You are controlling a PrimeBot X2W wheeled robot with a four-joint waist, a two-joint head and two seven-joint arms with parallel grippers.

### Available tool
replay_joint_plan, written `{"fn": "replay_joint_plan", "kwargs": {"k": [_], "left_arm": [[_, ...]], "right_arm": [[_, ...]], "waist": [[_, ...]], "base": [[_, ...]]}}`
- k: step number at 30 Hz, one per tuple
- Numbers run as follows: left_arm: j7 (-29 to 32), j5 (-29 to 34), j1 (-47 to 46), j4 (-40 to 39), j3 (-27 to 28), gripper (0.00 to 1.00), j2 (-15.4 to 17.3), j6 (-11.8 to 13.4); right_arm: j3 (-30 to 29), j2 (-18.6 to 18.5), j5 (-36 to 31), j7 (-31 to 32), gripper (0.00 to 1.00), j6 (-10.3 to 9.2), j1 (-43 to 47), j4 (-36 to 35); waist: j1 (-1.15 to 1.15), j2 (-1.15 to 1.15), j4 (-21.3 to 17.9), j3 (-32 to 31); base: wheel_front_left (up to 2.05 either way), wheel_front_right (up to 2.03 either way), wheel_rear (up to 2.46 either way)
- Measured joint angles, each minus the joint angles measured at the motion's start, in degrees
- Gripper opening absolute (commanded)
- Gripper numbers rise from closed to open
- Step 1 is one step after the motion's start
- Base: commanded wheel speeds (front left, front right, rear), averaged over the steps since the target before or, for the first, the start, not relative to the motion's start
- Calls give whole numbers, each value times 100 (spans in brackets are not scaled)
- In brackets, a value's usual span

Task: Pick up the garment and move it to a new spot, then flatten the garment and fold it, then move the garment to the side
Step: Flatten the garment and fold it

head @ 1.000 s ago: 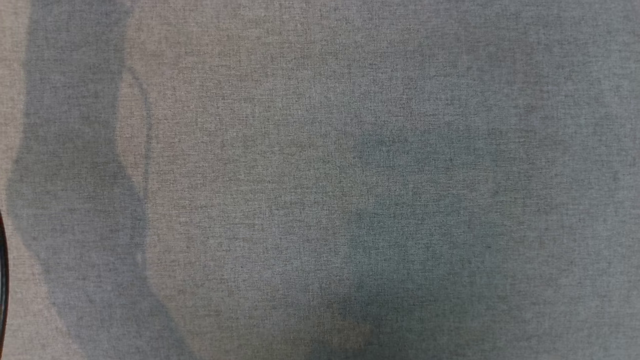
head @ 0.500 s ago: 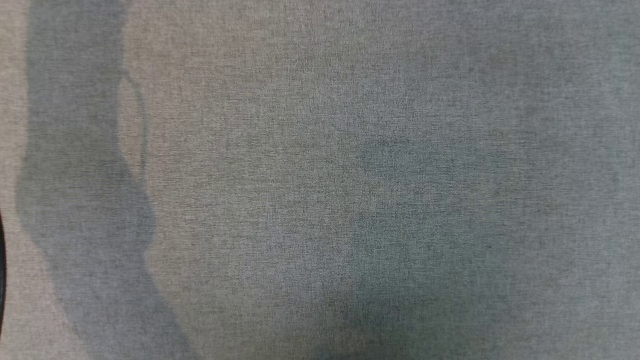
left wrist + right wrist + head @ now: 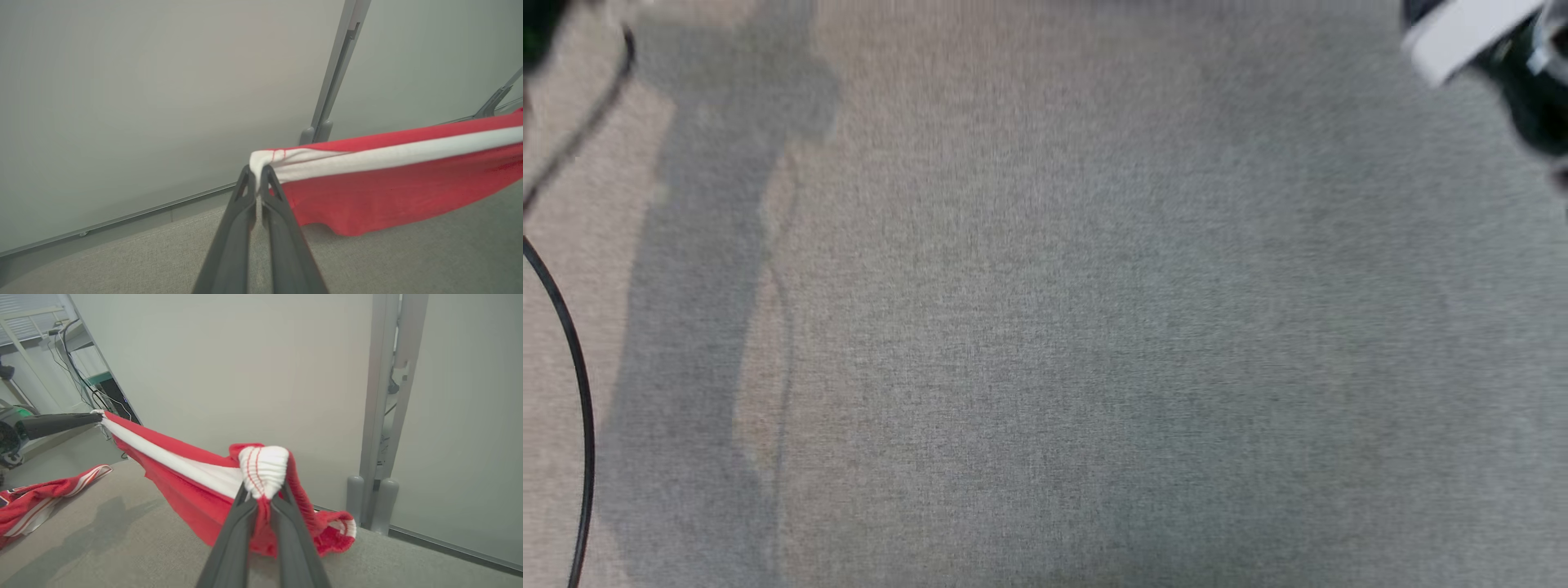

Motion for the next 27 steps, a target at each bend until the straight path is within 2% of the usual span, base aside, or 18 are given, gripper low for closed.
{"fn": "replay_joint_plan", "kwargs": {"k": [6, 9, 15, 19, 27], "left_arm": [[494, -537, 1187, -731, -346, 0, 479, 0], [933, -869, 2005, -1270, -524, 0, 744, 31], [1602, -1538, 3145, -2334, -641, 0, 1122, 449], [1942, -1898, 3842, -3181, -751, 0, 1486, 744], [1868, -2240, 4846, -4785, -744, 0, 2132, 1334]], "right_arm": [[701, -126, 394, 350, 0, 0, 647, -100], [955, -210, 704, 716, 0, 1, 1062, -145], [1125, -371, 913, 1249, 0, 0, 1719, -285], [1156, -524, 985, 1485, 0, 0, 2167, -527], [1180, -1202, 1011, 1686, 0, -1, 2985, -1359]], "waist": [[0, 0, -59, -634], [0, 0, -99, -1098], [0, 0, -161, -1799], [0, 0, -205, -2210], [0, 0, -275, -2668]], "base": [[0, 0, 0], [0, 0, 0], [0, 0, 0], [0, 0, 0], [0, 0, 0]]}}
